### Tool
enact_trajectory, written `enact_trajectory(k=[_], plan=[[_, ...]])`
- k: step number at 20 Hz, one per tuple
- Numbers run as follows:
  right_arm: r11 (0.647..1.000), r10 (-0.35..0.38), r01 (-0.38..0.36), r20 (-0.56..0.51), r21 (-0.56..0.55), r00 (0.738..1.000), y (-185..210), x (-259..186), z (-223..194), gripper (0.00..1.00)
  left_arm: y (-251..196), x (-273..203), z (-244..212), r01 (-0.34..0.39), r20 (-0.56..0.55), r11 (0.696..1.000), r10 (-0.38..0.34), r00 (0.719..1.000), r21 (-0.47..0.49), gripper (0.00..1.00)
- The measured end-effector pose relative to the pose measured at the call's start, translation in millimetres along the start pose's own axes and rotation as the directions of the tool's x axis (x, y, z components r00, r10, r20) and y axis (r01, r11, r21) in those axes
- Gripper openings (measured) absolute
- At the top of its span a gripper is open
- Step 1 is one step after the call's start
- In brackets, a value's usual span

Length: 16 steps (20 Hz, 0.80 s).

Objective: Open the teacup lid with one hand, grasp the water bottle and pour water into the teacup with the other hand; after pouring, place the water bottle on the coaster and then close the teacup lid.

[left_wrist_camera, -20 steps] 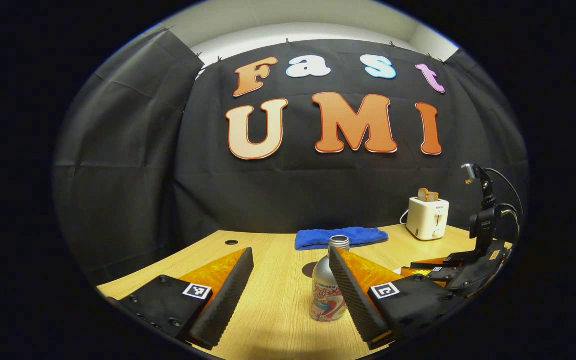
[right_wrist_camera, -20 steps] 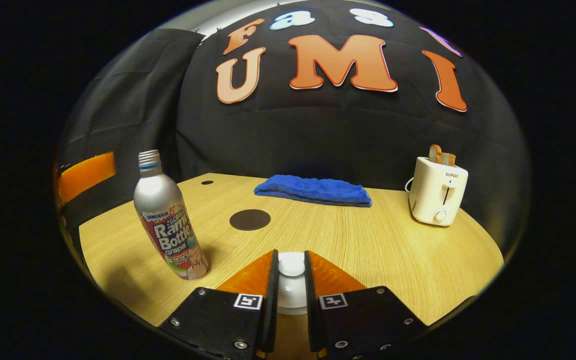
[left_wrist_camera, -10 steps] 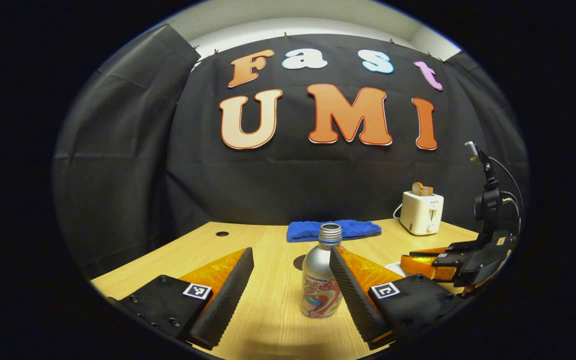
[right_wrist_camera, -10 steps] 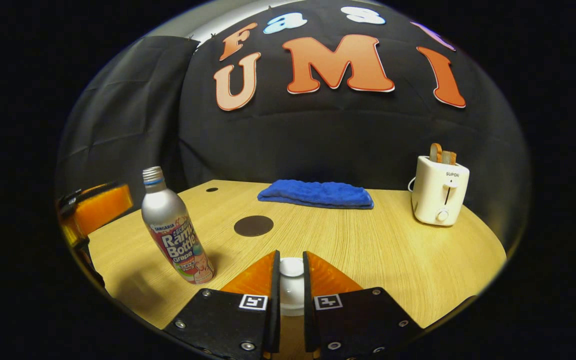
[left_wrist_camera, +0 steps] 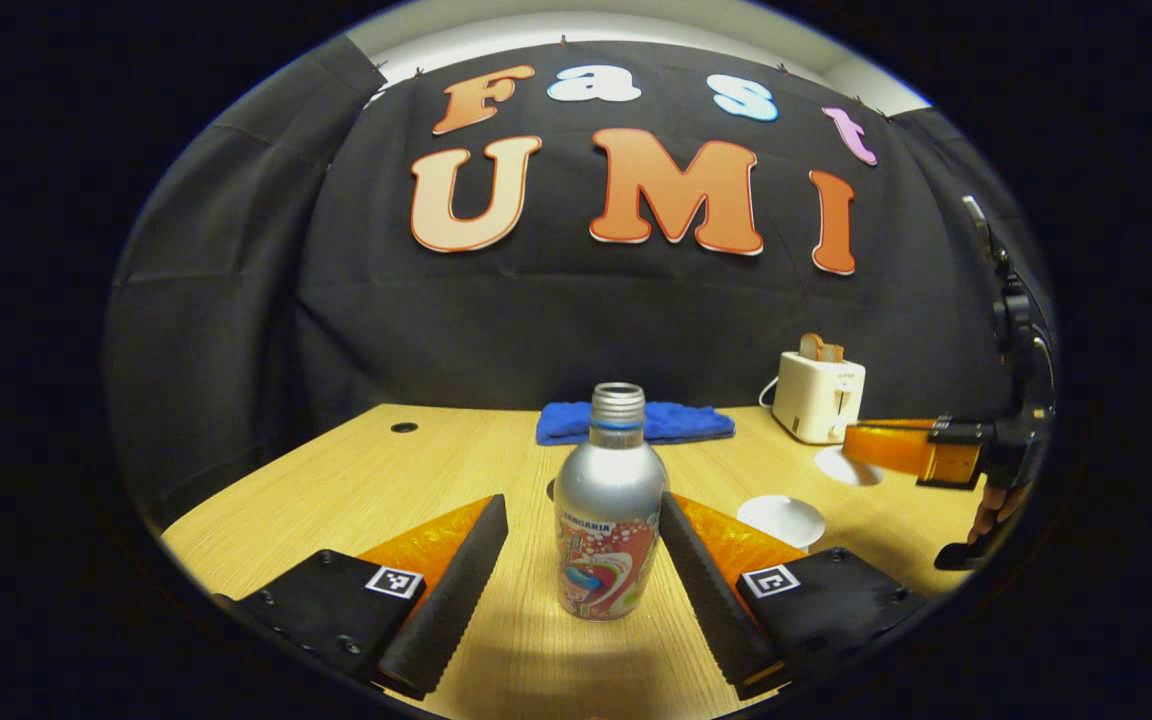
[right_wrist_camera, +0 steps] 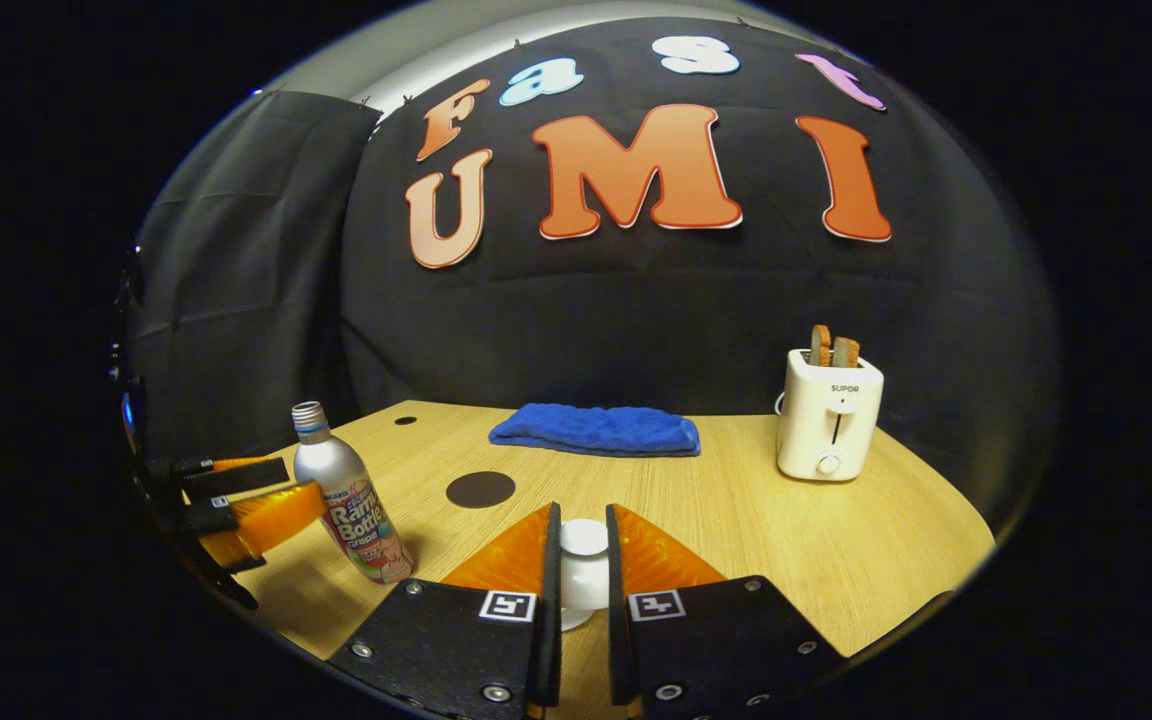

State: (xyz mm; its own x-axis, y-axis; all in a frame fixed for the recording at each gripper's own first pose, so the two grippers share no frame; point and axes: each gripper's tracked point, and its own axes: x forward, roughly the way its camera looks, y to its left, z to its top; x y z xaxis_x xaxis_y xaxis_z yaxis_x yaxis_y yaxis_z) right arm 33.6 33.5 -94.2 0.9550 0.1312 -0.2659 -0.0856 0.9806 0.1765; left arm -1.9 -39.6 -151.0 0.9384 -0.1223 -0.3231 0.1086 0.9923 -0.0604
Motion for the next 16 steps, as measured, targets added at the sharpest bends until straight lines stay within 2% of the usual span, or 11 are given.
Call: enact_trajectory(k=[1,2,3,9,10,11,15,16], plan=[[1.0,-0.002,0.002,0.001,0.0,1.0,-4.1,-4.4,1.8,0.19,-3.3,4.0,-6.0,0.007,-0.019,1.0,-0.007,1.0,-0.002,1.0],[1.0,-0.008,0.008,0.009,0.003,1.0,-8.7,-7.8,5.1,0.19,-5.7,7.3,-10.4,0.013,-0.036,1.0,-0.013,0.999,-0.003,0.95],[1.0,-0.016,0.016,0.013,0.001,1.0,-13.2,-10.1,7.7,0.19,-7.6,10.7,-15.1,0.015,-0.05,1.0,-0.015,0.999,-0.002,1.0],[0.997,-0.071,0.071,0.037,0.008,0.997,-42.2,-24.5,14.6,0.19,-14.7,29.2,-35.2,0.019,-0.119,0.999,-0.016,0.993,0.028,1.0],[0.997,-0.073,0.073,0.036,0.008,0.997,-45.9,-25.7,14.8,0.19,-12.6,28.7,-37.5,0.01,-0.121,0.999,-0.006,0.993,0.037,0.96],[0.997,-0.081,0.08,0.037,0.011,0.996,-49.6,-26.7,15.3,0.19,-14.7,31.8,-36.0,0.013,-0.117,0.999,-0.008,0.993,0.037,1.0],[0.996,-0.092,0.092,0.038,0.022,0.995,-58.4,-30.5,14.5,0.19,-14.7,47.3,-39.8,-0.004,-0.116,1.0,0.007,0.993,0.027,0.99],[0.995,-0.097,0.096,0.041,0.025,0.994,-60.2,-31.9,14.8,0.19,-12.3,48.4,-42.2,-0.012,-0.12,1.0,0.015,0.993,0.021,0.96]])
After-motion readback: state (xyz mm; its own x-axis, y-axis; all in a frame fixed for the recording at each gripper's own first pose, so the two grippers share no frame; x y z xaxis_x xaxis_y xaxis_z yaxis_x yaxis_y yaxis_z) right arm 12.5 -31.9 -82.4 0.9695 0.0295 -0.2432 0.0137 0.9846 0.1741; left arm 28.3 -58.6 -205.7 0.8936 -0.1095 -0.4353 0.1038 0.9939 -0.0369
